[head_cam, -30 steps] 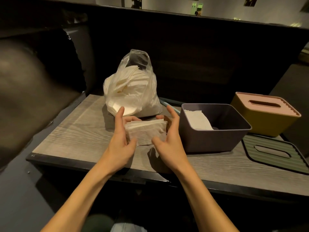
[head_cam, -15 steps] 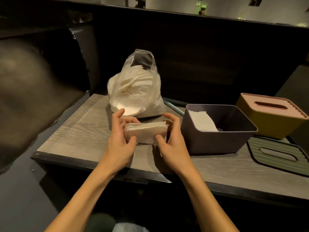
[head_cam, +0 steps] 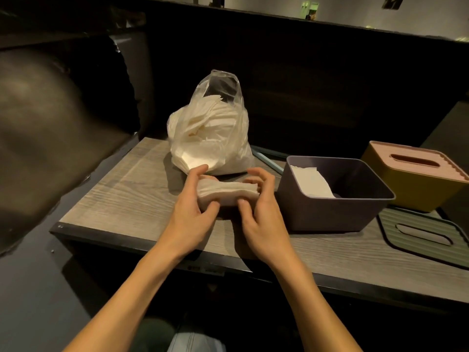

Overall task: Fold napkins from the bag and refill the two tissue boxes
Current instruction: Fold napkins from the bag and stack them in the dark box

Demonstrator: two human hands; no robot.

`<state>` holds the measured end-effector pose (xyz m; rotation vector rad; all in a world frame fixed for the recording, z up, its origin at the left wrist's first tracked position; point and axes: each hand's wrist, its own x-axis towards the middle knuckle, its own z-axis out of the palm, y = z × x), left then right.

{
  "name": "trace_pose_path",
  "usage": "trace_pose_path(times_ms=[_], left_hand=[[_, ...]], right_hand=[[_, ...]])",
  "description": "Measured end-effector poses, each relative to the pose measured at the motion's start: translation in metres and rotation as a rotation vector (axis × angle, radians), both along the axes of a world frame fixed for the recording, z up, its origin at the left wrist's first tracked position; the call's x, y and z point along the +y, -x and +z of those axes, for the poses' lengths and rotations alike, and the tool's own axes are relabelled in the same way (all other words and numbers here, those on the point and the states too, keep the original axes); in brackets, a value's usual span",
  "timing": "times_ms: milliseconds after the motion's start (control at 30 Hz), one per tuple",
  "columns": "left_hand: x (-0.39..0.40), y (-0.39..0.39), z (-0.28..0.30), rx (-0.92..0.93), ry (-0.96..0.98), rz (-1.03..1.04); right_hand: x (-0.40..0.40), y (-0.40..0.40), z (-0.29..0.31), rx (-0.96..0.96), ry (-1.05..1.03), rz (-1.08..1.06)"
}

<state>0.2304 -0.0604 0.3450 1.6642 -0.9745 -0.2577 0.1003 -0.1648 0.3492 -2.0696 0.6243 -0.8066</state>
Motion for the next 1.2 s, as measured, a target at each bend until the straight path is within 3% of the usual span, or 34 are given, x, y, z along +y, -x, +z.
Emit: trace_pose_path(times_ms=[100,267,467,700,933,1200], left_hand=[[-0.002,0.000,-0.001,-0.001,-0.076,-0.032],[-0.001,0.001,0.002,0.035,0.008,0.057],[0.000,0.004,0.007,0.069,-0.075,0.043],[0.009,0.008,0.030,0.197,0.005,0.011],[-0.005,0.024,0.076,0.127,0.060,-0.090],[-0.076,0.048,0.112,-0.065,0.007,-0.219]], right_hand=[[-0.001,-0.003,-0.004,0.087,0.004,-0.003],[-0.004,0.001,-0.002,-0.075,-0.070,-0.067],[-0.006,0.002,0.003,-0.059,-0.018,-0.118],[0.004,0.029,0.033,-0.106,0.019,-0.124],[-0.004,0.065,0.082,-0.139,0.126,-0.033],[-0.050,0.116,0.108,0.024,0.372,-0.216]])
